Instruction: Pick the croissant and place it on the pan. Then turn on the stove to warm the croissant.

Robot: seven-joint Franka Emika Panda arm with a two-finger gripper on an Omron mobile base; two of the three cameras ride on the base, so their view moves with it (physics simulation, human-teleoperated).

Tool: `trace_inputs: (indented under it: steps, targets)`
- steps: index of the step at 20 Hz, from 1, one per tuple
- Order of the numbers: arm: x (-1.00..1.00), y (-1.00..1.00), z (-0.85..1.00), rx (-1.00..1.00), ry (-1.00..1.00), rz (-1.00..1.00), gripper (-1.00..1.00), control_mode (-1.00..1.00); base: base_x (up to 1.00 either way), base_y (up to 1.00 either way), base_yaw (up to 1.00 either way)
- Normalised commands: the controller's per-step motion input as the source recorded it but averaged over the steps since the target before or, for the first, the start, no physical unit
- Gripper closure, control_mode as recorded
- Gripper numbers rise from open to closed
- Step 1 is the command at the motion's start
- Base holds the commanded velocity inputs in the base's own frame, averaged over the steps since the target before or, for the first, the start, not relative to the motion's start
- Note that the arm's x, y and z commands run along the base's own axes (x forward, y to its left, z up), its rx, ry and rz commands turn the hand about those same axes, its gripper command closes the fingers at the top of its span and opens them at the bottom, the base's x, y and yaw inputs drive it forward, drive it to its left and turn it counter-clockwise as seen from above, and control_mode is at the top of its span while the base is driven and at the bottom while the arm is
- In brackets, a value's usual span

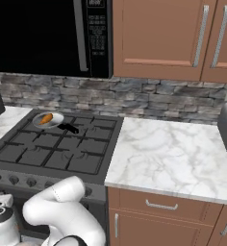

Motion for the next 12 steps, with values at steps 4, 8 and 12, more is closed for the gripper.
trace_inputs:
  steps: [4,8,12]
  targets:
    - [0.04,0.15,-0.14,0.07,0.00,-0.02,-1.00,-1.00,0.00,0.00,0.00]
    - [0.08,0.25,-0.07,0.04,0.00,-0.07,-1.00,-1.00,0.00,0.00,0.00]
    - [0.06,0.24,-0.07,0.02,0.00,-0.08,-1.00,-1.00,0.00,0.00,0.00]
